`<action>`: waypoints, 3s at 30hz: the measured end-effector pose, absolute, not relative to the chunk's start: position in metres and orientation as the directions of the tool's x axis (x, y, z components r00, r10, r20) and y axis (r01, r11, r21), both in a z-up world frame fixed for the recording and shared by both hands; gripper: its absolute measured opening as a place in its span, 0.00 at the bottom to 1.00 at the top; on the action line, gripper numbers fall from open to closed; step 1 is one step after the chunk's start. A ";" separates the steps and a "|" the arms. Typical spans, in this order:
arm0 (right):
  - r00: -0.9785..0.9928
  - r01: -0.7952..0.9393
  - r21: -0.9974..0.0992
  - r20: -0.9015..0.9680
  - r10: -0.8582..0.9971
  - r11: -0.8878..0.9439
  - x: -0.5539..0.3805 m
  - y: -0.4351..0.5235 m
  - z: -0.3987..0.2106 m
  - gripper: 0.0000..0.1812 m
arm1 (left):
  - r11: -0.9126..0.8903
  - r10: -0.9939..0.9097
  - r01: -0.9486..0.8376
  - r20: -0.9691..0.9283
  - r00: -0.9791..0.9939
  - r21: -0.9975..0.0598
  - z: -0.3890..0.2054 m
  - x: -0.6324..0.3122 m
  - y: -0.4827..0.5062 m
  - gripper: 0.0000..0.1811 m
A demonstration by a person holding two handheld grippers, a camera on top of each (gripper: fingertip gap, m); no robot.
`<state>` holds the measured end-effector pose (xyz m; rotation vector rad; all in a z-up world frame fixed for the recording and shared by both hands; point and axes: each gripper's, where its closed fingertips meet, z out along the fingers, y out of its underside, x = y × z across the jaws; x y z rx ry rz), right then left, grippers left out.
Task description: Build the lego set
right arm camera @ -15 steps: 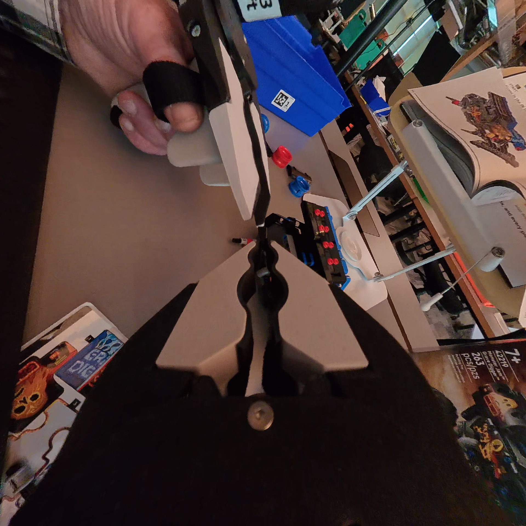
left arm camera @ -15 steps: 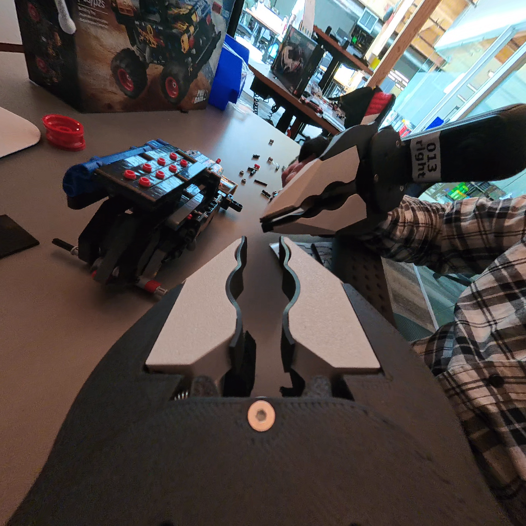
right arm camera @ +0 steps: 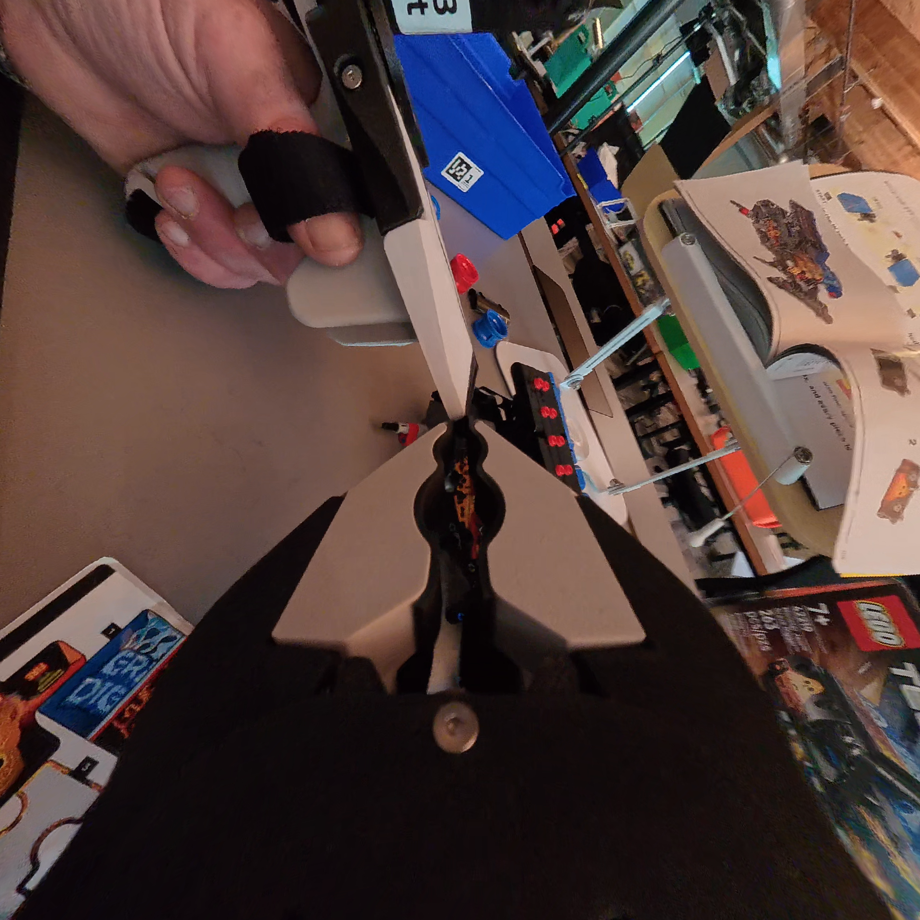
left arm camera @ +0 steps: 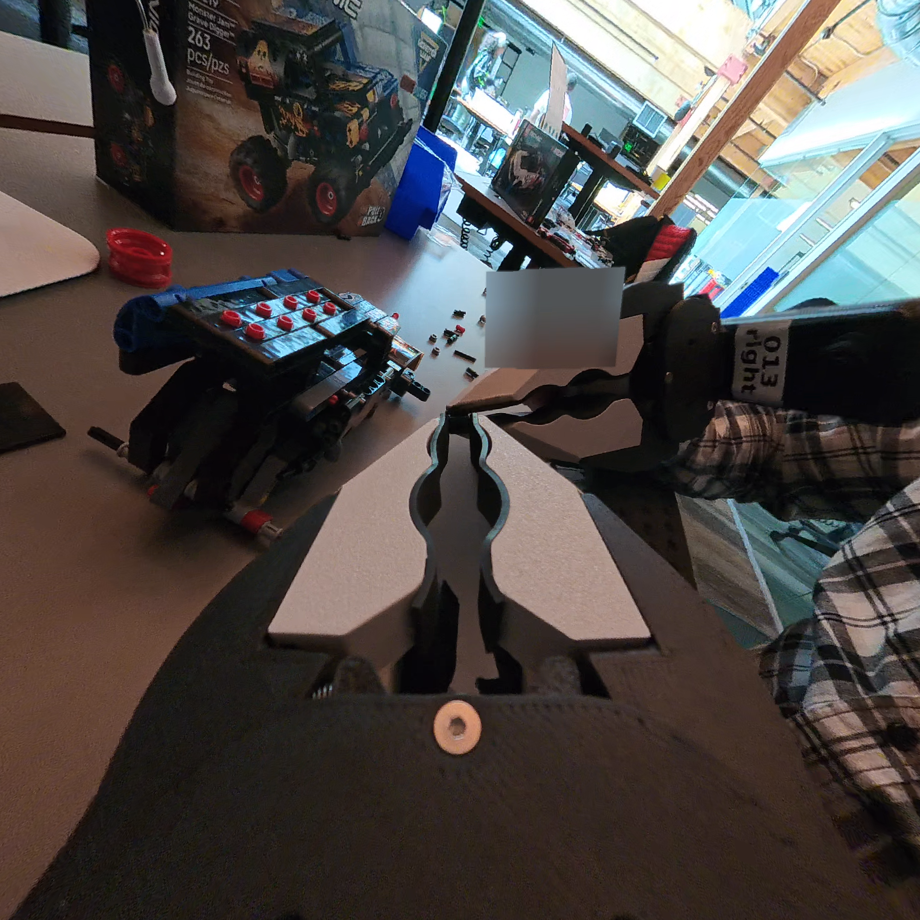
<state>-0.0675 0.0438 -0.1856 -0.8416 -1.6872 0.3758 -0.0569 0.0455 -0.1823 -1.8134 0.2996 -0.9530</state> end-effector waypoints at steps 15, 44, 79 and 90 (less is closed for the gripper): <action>-0.154 0.419 -0.793 0.419 0.895 0.443 -0.068 0.113 -0.184 0.37 | -0.403 -0.599 -0.420 -0.113 0.793 -0.813 -0.225 -0.089 0.075 0.04; -0.265 0.386 -0.849 0.273 0.925 0.361 -0.082 0.114 -0.201 0.37 | -0.356 -0.621 -0.428 -0.132 0.772 -0.831 -0.223 -0.080 0.081 0.03; -0.255 0.363 -0.861 0.274 0.927 0.355 -0.082 0.115 -0.201 0.37 | -0.289 -0.602 -0.529 -0.279 0.749 -0.798 -0.224 -0.080 0.083 0.04; -0.256 0.359 -0.864 0.272 0.928 0.352 -0.082 0.115 -0.201 0.37 | -0.326 -0.641 -0.487 -0.189 0.744 -0.810 -0.222 -0.082 0.081 0.03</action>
